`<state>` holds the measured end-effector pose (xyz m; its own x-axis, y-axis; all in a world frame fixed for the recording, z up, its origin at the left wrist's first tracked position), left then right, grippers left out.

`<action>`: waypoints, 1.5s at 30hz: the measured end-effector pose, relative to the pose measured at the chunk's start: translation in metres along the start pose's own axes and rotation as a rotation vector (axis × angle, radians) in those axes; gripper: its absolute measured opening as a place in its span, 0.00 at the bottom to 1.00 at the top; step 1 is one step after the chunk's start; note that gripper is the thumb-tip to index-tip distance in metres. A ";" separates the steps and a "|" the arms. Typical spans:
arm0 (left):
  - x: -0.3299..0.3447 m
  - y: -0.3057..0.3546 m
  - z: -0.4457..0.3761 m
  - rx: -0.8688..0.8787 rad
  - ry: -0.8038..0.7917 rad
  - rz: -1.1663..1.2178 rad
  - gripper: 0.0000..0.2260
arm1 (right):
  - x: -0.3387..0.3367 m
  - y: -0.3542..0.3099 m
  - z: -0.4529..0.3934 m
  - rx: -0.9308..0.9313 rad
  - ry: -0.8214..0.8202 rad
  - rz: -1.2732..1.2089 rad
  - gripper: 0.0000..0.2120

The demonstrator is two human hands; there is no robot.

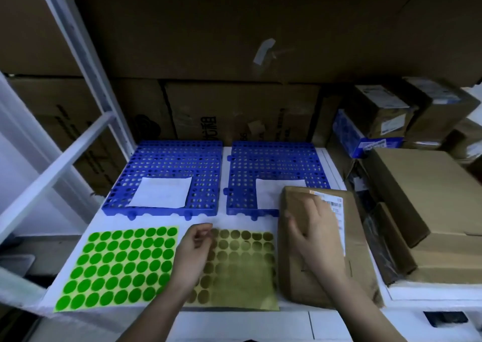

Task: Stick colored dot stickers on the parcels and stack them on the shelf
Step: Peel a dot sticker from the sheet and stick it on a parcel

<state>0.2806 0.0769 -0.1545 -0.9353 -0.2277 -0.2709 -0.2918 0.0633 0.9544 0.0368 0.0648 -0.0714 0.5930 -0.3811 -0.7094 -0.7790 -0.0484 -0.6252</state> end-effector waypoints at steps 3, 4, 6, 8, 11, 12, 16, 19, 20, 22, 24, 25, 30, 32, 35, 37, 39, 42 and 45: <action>-0.023 -0.008 0.001 0.009 0.030 -0.057 0.11 | 0.030 -0.034 0.009 -0.099 -0.096 -0.035 0.14; -0.030 -0.009 0.002 0.009 0.030 -0.082 0.11 | 0.041 -0.044 0.013 -0.127 -0.135 -0.037 0.11; -0.045 -0.014 0.002 0.026 0.014 -0.189 0.09 | 0.067 -0.062 0.021 -0.137 -0.282 -0.053 0.07; -0.061 -0.022 0.000 0.084 -0.019 -0.359 0.11 | 0.100 -0.078 0.030 -0.111 -0.479 -0.029 0.09; -0.082 -0.036 -0.005 0.146 -0.142 -0.658 0.17 | 0.148 -0.096 0.042 -0.018 -0.735 0.001 0.13; -0.088 -0.040 -0.008 0.152 -0.185 -0.732 0.19 | 0.162 -0.100 0.045 0.044 -0.816 -0.031 0.14; -0.105 -0.050 -0.021 0.141 -0.328 -0.884 0.25 | 0.207 -0.109 0.045 0.218 -0.959 -0.049 0.20; -0.113 -0.053 -0.033 0.104 -0.406 -0.935 0.27 | 0.224 -0.113 0.035 0.133 -0.853 0.094 0.19; -0.114 -0.053 -0.036 0.099 -0.420 -0.941 0.27 | 0.228 -0.115 0.033 0.107 -0.817 0.142 0.18; -0.115 -0.052 -0.042 0.106 -0.436 -0.953 0.25 | 0.234 -0.117 0.030 0.062 -0.760 0.206 0.16; -0.117 -0.052 -0.046 0.110 -0.450 -0.957 0.25 | 0.240 -0.121 0.030 0.036 -0.731 0.243 0.16; -0.117 -0.052 -0.048 0.112 -0.463 -0.957 0.25 | 0.242 -0.123 0.032 0.030 -0.725 0.261 0.16; -0.122 -0.055 -0.059 0.097 -0.540 -1.005 0.27 | 0.253 -0.129 0.039 0.077 -0.716 0.323 0.17; -0.123 -0.054 -0.064 0.069 -0.578 -1.008 0.27 | 0.255 -0.129 0.038 0.127 -0.739 0.309 0.17; -0.123 -0.054 -0.069 0.022 -0.648 -0.986 0.28 | 0.256 -0.129 0.036 0.203 -0.778 0.283 0.17; -0.124 -0.055 -0.070 0.008 -0.670 -0.962 0.29 | 0.257 -0.130 0.035 0.223 -0.791 0.281 0.17; -0.125 -0.056 -0.070 0.022 -0.679 -0.953 0.29 | 0.258 -0.130 0.035 0.240 -0.796 0.275 0.18; -0.124 -0.058 -0.069 0.065 -0.683 -0.939 0.29 | 0.259 -0.131 0.036 0.239 -0.792 0.254 0.18; -0.120 -0.056 -0.068 0.112 -0.686 -0.916 0.29 | 0.259 -0.130 0.038 0.229 -0.773 0.213 0.14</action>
<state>0.4225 0.0341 -0.1668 -0.2646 0.3418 -0.9017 -0.9028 0.2411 0.3562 0.2999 0.0078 -0.1861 0.4751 0.3848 -0.7913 -0.8793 0.1735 -0.4435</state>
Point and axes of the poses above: each hand's wrist, its own z-axis away from the middle knuckle, its own x-axis out of the palm, y = z × x, the point moved 5 cm from there along -z, towards the middle knuckle, and after that the axes turned 15 degrees about x, right-handed, at the moved point
